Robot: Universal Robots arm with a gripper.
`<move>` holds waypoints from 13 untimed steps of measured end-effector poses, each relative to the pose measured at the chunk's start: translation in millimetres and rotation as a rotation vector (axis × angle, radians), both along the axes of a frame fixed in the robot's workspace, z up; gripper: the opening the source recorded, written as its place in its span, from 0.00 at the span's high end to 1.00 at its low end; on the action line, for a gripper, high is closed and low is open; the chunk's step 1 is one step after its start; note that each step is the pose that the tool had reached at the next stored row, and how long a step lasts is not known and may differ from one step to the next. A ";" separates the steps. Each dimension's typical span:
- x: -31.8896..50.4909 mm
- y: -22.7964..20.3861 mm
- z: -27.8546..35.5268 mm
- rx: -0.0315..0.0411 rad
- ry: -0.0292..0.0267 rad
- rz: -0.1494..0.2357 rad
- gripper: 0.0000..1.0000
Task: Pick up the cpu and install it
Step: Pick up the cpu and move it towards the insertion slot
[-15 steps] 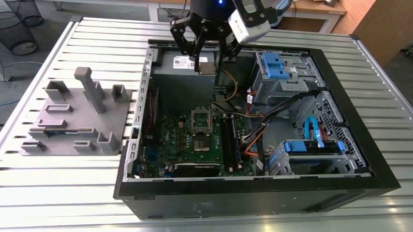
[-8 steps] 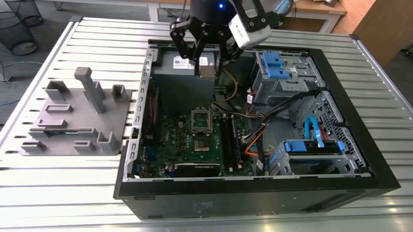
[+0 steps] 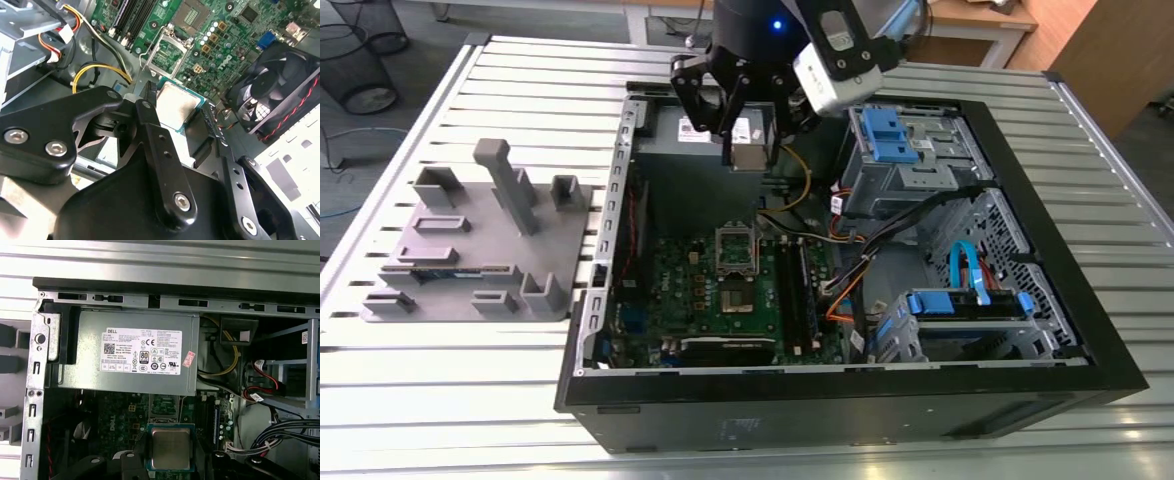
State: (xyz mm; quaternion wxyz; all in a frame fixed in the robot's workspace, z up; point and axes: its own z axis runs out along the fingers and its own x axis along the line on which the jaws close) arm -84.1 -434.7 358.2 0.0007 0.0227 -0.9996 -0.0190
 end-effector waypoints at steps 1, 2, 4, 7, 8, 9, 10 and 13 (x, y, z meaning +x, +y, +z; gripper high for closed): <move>0.0 -1.2 -0.6 0.0001 -0.0001 0.000 0.53; 0.0 -2.4 -1.2 0.0001 -0.0001 -0.001 0.53; 0.0 -4.5 -2.6 0.0001 -0.0001 -0.002 0.53; 0.0 -7.4 -5.4 0.0002 -0.0001 -0.005 0.53; 0.0 -8.0 -6.4 0.0002 -0.0001 -0.006 0.53; 0.0 -8.6 -7.4 0.0002 -0.0001 -0.008 0.53; 0.0 -9.3 -8.2 0.0000 0.0000 -0.010 0.53; 0.0 -11.8 -11.0 0.0000 0.0000 -0.018 0.53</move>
